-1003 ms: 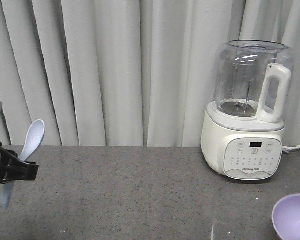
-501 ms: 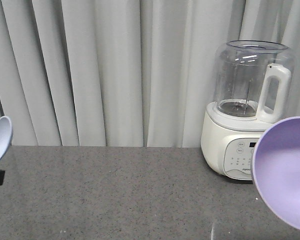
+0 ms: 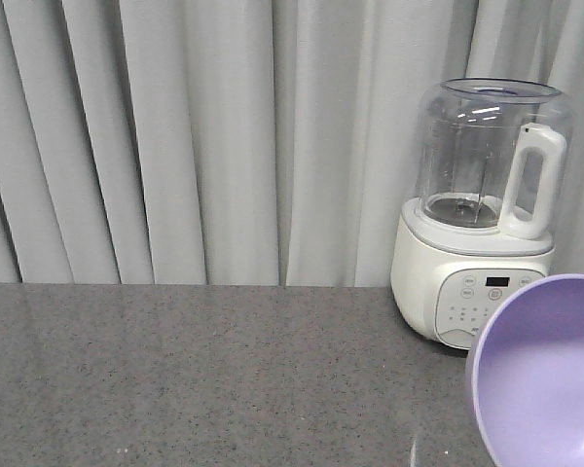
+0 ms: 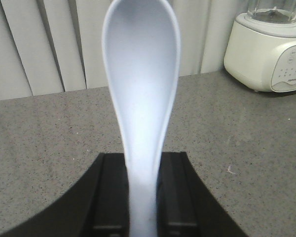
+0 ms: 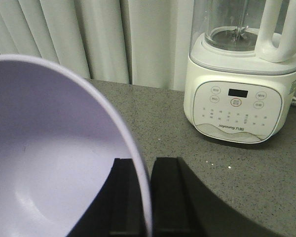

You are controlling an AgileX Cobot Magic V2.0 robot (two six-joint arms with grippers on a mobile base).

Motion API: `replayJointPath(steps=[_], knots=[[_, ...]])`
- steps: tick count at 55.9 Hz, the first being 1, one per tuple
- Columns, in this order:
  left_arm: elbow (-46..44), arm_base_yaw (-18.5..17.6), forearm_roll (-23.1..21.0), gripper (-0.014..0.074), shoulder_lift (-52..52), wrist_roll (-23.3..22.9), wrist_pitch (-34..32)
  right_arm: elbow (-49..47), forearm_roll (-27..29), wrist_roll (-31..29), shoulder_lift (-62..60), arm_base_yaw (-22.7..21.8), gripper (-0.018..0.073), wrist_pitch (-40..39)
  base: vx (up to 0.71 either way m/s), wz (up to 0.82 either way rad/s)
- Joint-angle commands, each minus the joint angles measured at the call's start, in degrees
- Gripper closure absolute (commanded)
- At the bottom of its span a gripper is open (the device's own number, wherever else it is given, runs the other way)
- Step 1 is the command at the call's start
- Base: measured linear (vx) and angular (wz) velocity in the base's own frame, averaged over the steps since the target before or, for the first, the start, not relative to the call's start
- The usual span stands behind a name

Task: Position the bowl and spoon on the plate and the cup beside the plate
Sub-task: 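Drive the base to the counter with the cup and blue plate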

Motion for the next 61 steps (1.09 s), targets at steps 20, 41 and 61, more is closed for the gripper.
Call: replayJointPath(steps=[20,41,61], knots=[[-1.32,-0.12,-0.84,0.0603,0.14,-0.17,-4.12,-1.63,2.87,-0.62,-0.03,-0.19,0.0568,-2.91,0.00,0.00],[-1.32,-0.12,-0.90,0.0603,0.14,-0.17,-4.07,-1.63,2.87,-0.62,-0.03,-0.19,0.0568,-2.91,-0.05,-0.16],[-1.32,-0.12,-0.90,0.0603,0.14,-0.17,-4.07,-1.63,2.87,-0.62,-0.03,-0.19,0.0568,-2.91,-0.15,-0.59]])
